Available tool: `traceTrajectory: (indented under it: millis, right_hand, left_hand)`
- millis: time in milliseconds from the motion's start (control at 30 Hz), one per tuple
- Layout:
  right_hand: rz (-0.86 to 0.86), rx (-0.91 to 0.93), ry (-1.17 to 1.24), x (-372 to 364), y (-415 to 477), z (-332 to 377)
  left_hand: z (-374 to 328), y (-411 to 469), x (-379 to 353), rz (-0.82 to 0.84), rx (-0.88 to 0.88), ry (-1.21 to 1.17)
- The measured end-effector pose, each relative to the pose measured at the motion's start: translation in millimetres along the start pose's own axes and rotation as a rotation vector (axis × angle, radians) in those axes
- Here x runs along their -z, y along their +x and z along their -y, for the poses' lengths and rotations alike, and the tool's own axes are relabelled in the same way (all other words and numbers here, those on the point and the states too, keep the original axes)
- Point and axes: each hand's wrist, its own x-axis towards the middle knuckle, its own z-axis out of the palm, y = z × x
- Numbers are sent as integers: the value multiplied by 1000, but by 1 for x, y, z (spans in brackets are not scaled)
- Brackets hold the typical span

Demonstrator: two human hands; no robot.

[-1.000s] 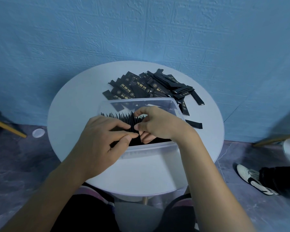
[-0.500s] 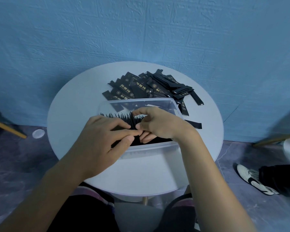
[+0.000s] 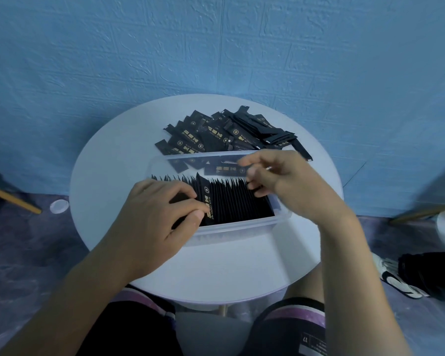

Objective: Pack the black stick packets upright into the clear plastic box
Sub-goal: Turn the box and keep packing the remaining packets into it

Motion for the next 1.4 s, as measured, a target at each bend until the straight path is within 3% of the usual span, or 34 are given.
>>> traceTrajectory:
  millis: [67, 167, 300, 433, 833, 1000, 1167, 1400]
  right_hand:
    - [-188, 27, 11, 16, -4, -9]
    - [-415, -51, -233, 34, 0, -37]
    - [-300, -204, -546, 37, 1, -65]
    - [-256, -263, -669, 29, 1, -71]
    - [-151, -378, -504, 44, -8, -68]
    - [-276, -378, -462, 53, -8, -69]
    - [-137, -374, -143, 34, -7, -63]
    - [-148, -465, -478, 24, 0, -72]
  left_hand:
    - [0, 0, 0, -5, -3, 1]
    - [-1, 0, 0, -8, -1, 12]
    - [-1, 0, 0, -7, 5, 1]
    - [-2, 0, 0, -6, 7, 3]
    - [-2, 1, 0, -1, 5, 1]
    - [-1, 2, 0, 0, 8, -3]
    - [-1, 1, 0, -6, 11, -17]
    - [-1, 1, 0, -14, 7, -24]
